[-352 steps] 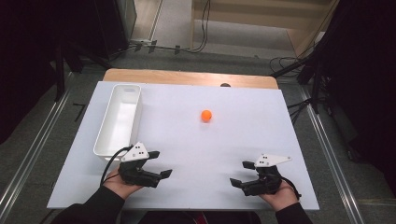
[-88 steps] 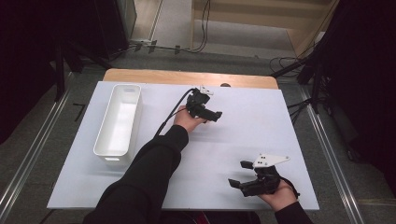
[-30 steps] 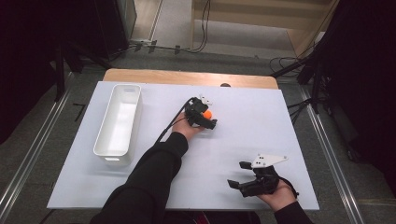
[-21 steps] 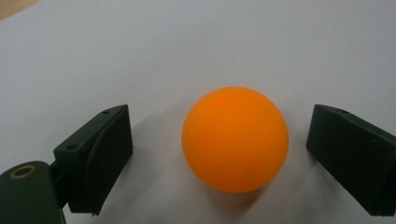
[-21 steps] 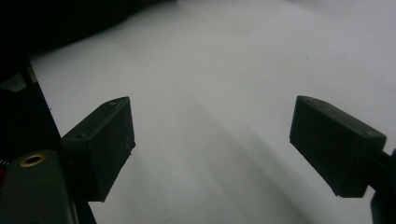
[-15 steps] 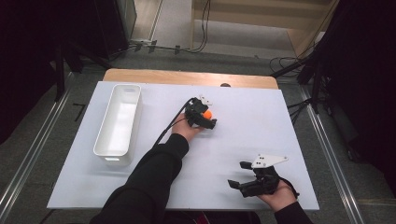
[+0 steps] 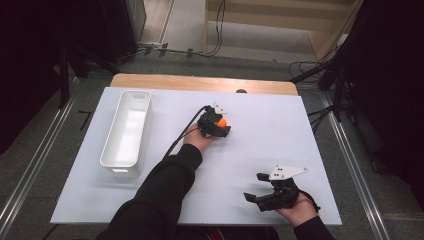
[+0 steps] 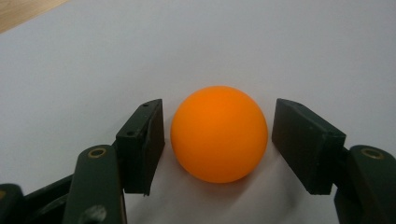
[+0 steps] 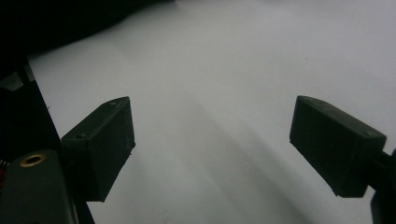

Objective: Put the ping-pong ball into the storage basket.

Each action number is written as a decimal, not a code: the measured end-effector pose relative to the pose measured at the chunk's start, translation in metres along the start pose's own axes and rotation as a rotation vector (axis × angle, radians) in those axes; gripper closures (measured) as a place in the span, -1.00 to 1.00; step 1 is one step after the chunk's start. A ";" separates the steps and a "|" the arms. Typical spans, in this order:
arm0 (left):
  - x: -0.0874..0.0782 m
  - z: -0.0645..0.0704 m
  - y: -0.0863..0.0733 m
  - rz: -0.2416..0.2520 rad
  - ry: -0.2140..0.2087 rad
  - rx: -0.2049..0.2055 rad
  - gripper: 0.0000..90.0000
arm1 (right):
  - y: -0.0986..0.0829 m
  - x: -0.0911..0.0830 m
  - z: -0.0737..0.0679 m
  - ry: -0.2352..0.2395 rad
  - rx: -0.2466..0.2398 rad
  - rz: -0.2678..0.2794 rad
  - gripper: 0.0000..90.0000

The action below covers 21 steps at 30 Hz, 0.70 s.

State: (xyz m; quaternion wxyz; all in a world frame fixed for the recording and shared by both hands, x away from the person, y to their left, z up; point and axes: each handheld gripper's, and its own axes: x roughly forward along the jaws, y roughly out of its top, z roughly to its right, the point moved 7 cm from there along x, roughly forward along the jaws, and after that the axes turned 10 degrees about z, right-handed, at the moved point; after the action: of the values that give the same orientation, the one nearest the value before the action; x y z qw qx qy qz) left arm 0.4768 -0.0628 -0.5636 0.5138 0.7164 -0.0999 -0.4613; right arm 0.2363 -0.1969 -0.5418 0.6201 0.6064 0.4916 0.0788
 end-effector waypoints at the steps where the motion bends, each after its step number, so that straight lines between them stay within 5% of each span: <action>1: 0.000 0.000 0.000 0.001 -0.002 -0.004 -0.21 | 0.000 0.000 0.000 0.000 -0.001 -0.001 -0.72; 21: -0.001 -0.001 0.000 0.015 0.009 -0.028 0.11 | 0.000 0.000 0.000 0.000 0.002 0.000 -0.72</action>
State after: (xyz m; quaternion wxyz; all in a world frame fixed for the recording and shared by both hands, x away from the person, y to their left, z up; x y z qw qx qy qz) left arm 0.4772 -0.0612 -0.5624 0.5277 0.7104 -0.0962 -0.4556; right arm 0.2364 -0.1964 -0.5416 0.6194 0.6071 0.4915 0.0784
